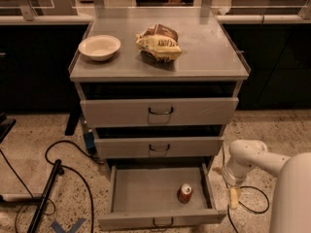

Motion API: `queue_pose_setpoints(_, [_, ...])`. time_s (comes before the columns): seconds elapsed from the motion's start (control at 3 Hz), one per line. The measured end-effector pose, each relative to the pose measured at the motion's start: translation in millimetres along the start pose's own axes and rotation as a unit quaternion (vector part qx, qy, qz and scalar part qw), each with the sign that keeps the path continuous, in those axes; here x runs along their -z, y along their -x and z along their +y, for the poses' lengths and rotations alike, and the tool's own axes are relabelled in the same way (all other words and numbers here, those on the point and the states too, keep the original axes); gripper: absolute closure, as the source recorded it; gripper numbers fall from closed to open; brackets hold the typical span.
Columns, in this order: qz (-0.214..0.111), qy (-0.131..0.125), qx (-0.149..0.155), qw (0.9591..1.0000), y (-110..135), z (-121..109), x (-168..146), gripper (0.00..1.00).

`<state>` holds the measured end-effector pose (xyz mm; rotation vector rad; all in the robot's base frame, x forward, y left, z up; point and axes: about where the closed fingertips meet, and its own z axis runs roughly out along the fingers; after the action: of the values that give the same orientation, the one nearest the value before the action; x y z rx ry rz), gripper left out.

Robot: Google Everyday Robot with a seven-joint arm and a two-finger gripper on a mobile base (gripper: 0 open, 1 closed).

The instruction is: Pick coke can from bottom drawer and place on counter

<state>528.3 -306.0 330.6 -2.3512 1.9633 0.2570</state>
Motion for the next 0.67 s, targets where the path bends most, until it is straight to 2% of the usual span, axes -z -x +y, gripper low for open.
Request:
queue_pose_setpoints(0.33, [0.0, 0.0, -0.001, 1.0, 0, 0, 0, 0.0])
queue_pose_setpoints(0.67, [-0.035, 0.028, 0.033, 0.9985, 12, -16, -45, 0.0])
